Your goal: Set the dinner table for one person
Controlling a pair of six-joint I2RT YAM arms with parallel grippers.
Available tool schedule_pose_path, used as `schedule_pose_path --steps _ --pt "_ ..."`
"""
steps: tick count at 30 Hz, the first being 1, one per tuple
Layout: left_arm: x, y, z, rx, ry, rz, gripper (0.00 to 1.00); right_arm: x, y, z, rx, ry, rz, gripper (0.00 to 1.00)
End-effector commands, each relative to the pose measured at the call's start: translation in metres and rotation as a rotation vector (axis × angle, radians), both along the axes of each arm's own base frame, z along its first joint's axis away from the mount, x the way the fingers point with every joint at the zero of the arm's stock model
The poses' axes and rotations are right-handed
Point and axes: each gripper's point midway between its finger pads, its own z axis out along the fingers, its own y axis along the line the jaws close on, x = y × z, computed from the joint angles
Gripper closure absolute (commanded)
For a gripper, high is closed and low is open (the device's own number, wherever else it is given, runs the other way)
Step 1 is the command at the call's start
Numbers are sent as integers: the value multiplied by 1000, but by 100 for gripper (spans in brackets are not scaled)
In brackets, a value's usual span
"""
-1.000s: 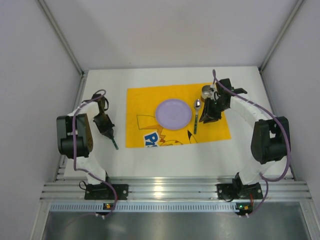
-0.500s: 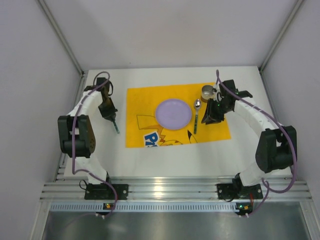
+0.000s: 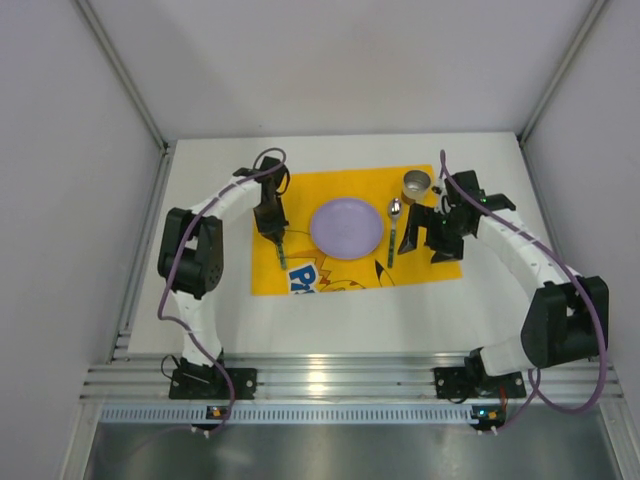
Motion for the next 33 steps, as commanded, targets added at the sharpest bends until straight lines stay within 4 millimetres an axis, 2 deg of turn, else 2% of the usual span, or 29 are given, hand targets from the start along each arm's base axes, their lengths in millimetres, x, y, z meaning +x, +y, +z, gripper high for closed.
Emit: schedule_pose_path --steps 1,3,5,8,9,11,13,14,18,21,22,23,24,25,26,28,29,30,31,32,33 --pt "35 -8 15 3 -101 2 100 -7 -5 5 -16 -22 5 0" --pt "44 -4 19 38 -114 -20 100 -9 -7 5 -27 -23 8 0" --pt "44 2 9 83 -82 -34 100 -10 -8 4 -34 -23 8 0" --pt "48 0 5 91 -72 -67 100 -11 -7 0 -29 -2 16 0" --pt "47 1 -1 96 -65 -71 83 -10 -6 0 -25 -6 22 0" --pt "41 2 -10 96 -48 -73 63 -7 -5 0 -27 2 27 0" --pt "42 2 -10 90 -64 -67 39 -2 -5 5 -31 -9 32 0" --pt "41 2 -11 90 -63 -65 36 0 -5 5 -33 -6 33 0" --pt "46 6 10 106 -121 -66 30 7 -4 13 -35 -21 31 0" --pt "54 11 45 121 -209 -82 23 8 -4 17 -36 -31 21 0" --pt "58 18 66 141 -269 -70 20 8 -4 19 -35 -35 20 0" --pt "59 22 73 144 -290 -64 16 8 -5 24 -31 -47 12 0" --pt "62 34 81 139 -311 -47 15 8 -5 26 -31 -52 10 0" --pt "64 38 89 99 -338 -35 15 9 -5 30 -29 -63 8 0" --pt "67 63 99 73 -391 34 15 10 -5 38 -28 -85 1 0" --pt "70 91 109 20 -472 116 15 12 -5 48 -23 -117 -6 0" --pt "69 107 114 5 -567 169 15 13 -5 60 -12 -156 -11 0" --pt "67 143 115 25 -618 249 15 17 -3 68 0 -192 -13 0" --pt "64 154 112 39 -664 259 16 19 -2 76 14 -226 -12 0" --pt "44 164 81 80 -663 267 16 18 0 90 32 -280 -10 0" --pt "53 174 106 114 -826 252 16 20 1 96 37 -308 -13 0"
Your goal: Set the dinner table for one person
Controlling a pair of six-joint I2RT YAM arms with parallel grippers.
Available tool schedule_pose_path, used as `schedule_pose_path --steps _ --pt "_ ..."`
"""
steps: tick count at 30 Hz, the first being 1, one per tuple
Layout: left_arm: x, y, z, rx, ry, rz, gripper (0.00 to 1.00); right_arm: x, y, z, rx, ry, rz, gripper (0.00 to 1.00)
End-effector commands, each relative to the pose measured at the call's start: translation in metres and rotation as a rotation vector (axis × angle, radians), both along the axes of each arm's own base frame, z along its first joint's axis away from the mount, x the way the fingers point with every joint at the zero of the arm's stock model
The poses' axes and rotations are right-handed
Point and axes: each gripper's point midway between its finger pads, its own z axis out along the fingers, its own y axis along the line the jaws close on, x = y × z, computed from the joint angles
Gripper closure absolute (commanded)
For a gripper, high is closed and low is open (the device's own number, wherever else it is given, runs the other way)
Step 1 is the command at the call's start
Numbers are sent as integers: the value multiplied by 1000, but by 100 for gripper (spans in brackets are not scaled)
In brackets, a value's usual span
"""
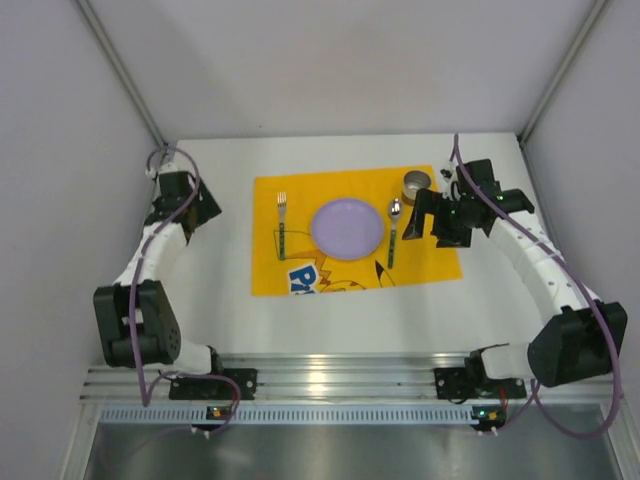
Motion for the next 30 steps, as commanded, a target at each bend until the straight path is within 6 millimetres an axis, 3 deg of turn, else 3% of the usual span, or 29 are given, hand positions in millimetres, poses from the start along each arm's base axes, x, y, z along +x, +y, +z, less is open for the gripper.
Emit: schedule_pose_path --steps 1,2,3,4,5,6,8,10,12,15,17,23,25,26,27,28,30 --pt "11 24 16 123 -323 -5 18 13 7 62 54 -228 -5 0" --pt "-12 23 -23 154 -286 -29 20 11 9 66 58 -250 2 0" --pt "-5 28 0 233 -434 -46 21 11 11 69 65 -270 4 0" --pt "-12 30 -8 266 -453 -52 20 14 11 73 71 -304 -6 0" --pt "-31 32 -40 294 -413 -64 20 10 8 75 71 -331 -26 0" --pt "-34 38 -43 350 -429 -61 20 9 7 78 74 -353 -38 0" --pt "-27 42 -53 360 -427 -50 20 8 4 93 91 -438 -59 0" --pt "-19 31 -70 315 -351 -120 23 5 2 92 94 -458 -69 0" --pt "-6 28 -68 301 -350 -136 32 3 0 95 95 -483 -77 0" --pt "0 18 -66 237 -381 -152 31 1 1 93 103 -475 -76 0" --pt "-1 -2 -59 213 -469 -257 30 1 6 90 122 -456 -66 0" --pt "-7 -17 -63 241 -500 -343 31 0 14 87 157 -450 -58 0" --pt "-9 -19 -51 262 -559 -337 27 1 16 88 159 -465 -58 0" --pt "-25 -20 -68 270 -537 -338 24 0 17 88 157 -477 -51 0" --pt "-27 -18 -58 313 -613 -306 19 -1 18 89 161 -488 -44 0" --pt "-30 -10 -61 316 -603 -258 15 2 21 94 173 -518 -36 0" --pt "-21 -10 -64 305 -536 -249 14 1 26 95 192 -535 -15 0"
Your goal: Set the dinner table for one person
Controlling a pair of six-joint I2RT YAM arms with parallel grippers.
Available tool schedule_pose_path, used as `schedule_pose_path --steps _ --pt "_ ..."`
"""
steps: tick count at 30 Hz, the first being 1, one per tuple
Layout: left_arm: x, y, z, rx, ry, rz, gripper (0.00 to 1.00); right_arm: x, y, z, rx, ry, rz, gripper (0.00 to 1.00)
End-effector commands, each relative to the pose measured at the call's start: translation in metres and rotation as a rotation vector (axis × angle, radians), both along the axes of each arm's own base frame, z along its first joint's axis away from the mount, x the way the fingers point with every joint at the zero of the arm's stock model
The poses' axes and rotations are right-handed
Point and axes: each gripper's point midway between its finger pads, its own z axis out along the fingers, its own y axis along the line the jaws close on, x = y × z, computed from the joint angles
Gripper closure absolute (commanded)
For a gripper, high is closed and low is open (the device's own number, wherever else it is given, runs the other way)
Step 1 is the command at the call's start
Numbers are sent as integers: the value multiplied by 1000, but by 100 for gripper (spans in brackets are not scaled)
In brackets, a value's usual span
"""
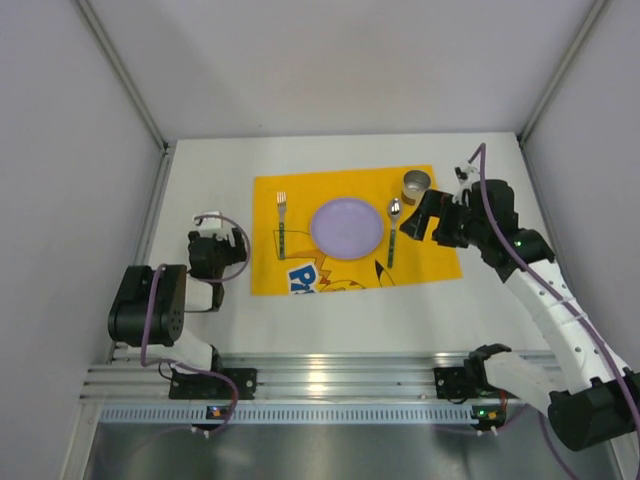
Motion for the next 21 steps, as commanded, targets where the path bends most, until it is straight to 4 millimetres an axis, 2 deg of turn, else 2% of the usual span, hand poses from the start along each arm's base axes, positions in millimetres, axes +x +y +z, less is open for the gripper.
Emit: schedule_pose_path --steps 1,4,5,8,10,13,14,15,17,18,19,20,21 --pt "22 5 40 44 -179 31 14 10 14 32 60 -159 40 0" --pt "21 4 40 38 -177 28 11 11 21 30 73 -175 77 0" --pt "20 4 39 41 -170 27 2 14 26 30 80 -189 105 0" --pt "20 4 40 41 -170 27 2 23 32 30 72 -206 139 0" --pt "19 5 39 41 -169 28 1 33 27 25 37 -201 110 0" --pt "20 4 40 41 -170 27 2 60 3 -4 -108 -192 -8 0" --pt "20 4 40 41 -172 27 1 66 -9 -33 -193 -166 -38 0" --pt "20 4 40 41 -172 27 2 75 -13 -37 -221 -201 -52 0" --pt "20 4 40 41 -170 27 1 80 -26 -65 -346 -225 -22 0" --pt "20 5 40 41 -172 28 1 83 -30 -71 -390 -248 -14 0" --pt "20 4 40 41 -172 27 1 92 -34 -69 -419 -306 -28 0" --pt "20 4 40 41 -170 27 1 87 -54 -90 -519 -285 -62 0" --pt "20 5 40 41 -172 28 1 89 -63 -92 -544 -306 -112 0"
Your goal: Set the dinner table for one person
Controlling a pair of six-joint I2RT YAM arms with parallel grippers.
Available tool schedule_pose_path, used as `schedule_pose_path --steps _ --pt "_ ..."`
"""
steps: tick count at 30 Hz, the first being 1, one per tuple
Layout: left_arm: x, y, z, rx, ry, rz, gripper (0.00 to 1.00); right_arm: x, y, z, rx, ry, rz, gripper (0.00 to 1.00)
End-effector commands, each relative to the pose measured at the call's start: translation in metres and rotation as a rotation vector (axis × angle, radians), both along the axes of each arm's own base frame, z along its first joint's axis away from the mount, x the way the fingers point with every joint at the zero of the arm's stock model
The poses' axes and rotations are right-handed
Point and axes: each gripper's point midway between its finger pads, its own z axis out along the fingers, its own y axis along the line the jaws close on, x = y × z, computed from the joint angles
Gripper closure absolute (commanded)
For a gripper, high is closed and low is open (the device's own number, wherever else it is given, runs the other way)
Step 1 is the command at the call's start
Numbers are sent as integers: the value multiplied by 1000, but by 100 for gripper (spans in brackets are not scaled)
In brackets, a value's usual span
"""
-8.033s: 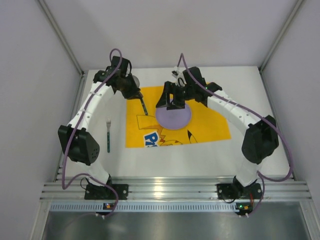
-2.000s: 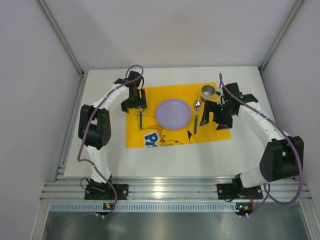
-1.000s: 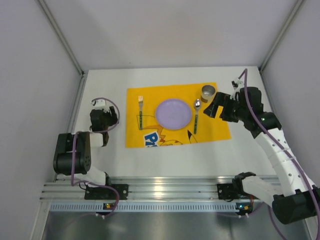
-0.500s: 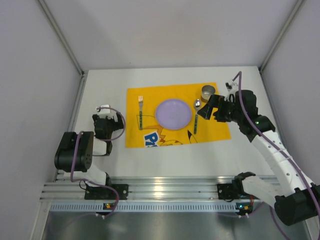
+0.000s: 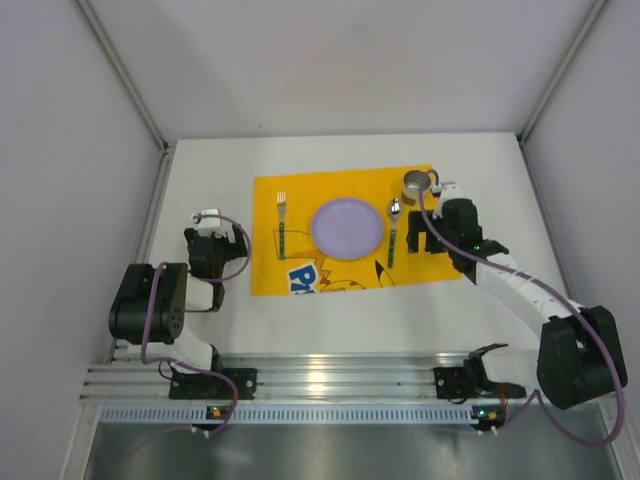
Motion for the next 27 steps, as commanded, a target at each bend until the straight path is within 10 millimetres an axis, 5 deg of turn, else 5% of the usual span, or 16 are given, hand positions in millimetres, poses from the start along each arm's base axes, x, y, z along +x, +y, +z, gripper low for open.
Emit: schedule_pose_path --steps 1,8,11,16,27 --pt "11 0 27 5 -102 1 2 27 -48 11 -202 -250 -145 0" --pt "11 0 27 5 -102 1 2 22 -87 2 -151 -515 -254 0" --pt "11 0 27 5 -102 -1 2 39 -85 14 -168 -593 -183 0" --pt "11 0 28 5 -103 1 1 51 -112 -4 -123 -575 -252 0" --pt "11 0 27 5 -100 -1 2 40 -96 -2 -120 -646 -143 0"
